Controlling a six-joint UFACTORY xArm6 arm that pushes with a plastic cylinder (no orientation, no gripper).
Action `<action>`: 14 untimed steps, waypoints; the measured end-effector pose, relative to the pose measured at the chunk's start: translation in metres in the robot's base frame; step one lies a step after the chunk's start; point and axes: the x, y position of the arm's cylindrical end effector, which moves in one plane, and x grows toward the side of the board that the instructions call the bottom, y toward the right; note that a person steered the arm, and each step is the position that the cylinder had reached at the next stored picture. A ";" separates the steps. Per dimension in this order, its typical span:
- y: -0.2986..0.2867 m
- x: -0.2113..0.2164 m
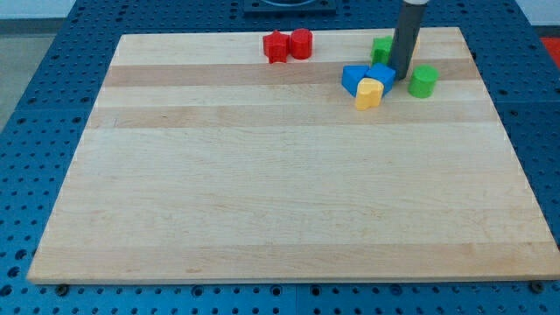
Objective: Move the blue blocks to the bottom of the red blocks
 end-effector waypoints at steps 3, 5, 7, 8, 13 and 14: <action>-0.030 0.024; -0.029 0.006; -0.033 0.005; -0.060 0.005; -0.062 0.008; -0.028 0.008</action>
